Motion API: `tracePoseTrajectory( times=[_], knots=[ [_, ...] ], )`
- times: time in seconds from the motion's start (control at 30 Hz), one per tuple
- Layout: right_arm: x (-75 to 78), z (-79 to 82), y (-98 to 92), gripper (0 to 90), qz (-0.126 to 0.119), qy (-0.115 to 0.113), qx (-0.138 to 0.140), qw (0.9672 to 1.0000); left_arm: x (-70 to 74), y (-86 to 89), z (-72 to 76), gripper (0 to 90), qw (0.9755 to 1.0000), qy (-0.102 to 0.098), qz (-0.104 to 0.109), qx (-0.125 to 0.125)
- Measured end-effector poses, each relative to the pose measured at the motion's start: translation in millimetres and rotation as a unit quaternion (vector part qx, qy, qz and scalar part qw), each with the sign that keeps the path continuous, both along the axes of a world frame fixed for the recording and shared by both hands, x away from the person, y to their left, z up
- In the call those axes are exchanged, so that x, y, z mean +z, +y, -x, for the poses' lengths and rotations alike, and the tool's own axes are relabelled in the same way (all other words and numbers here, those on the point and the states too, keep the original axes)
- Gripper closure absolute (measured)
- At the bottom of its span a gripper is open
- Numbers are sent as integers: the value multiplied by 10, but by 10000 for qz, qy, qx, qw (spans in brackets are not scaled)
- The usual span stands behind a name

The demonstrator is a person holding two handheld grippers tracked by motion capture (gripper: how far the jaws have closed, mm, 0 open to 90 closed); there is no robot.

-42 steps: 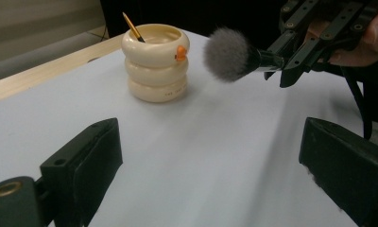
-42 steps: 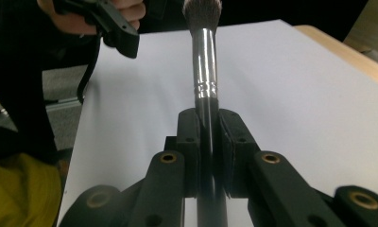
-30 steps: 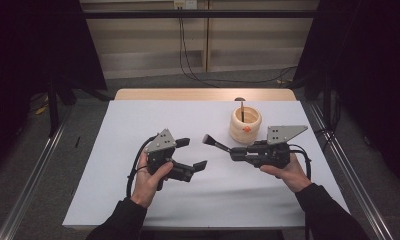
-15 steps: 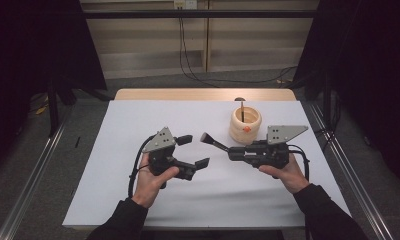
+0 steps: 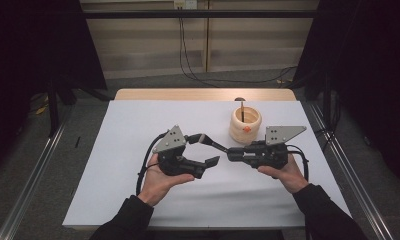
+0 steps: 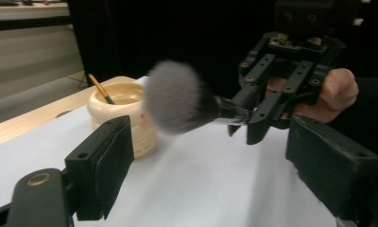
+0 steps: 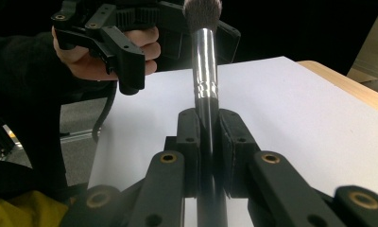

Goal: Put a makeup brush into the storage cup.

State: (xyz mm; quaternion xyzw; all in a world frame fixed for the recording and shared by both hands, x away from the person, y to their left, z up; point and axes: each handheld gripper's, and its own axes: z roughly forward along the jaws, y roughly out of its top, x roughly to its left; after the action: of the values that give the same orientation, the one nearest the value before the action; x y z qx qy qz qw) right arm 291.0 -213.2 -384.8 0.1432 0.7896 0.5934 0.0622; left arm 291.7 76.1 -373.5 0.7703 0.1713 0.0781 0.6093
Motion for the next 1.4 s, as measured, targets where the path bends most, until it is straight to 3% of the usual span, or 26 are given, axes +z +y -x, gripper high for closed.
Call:
tracePoseTrajectory(
  times=[0.13,0.2,0.4,0.7,0.93,1.2,1.27,1.4],
  knots=[
    [-7,2,11,801,15,22,7,10000,-7,-11,-27,204,9995,217,74,235],
    [-10,4,17,801,56,10,18,10000,-13,0,-48,270,9991,338,144,223],
    [-21,4,39,801,76,-4,37,10000,-14,-9,-37,394,9993,343,165,46],
    [-37,0,61,801,58,5,76,10000,-5,8,-85,592,9970,639,413,-153],
    [-45,1,68,800,65,-10,93,9999,-3,26,-95,680,9960,649,526,-302],
    [-81,11,120,792,192,-37,293,9994,41,23,-70,762,9931,742,688,-594],
    [-98,15,146,793,200,-15,361,9991,60,19,-63,770,9942,658,580,-626],
    [-92,11,131,788,165,-1,359,9992,64,15,-62,775,9933,709,647,-640]
  ],
)
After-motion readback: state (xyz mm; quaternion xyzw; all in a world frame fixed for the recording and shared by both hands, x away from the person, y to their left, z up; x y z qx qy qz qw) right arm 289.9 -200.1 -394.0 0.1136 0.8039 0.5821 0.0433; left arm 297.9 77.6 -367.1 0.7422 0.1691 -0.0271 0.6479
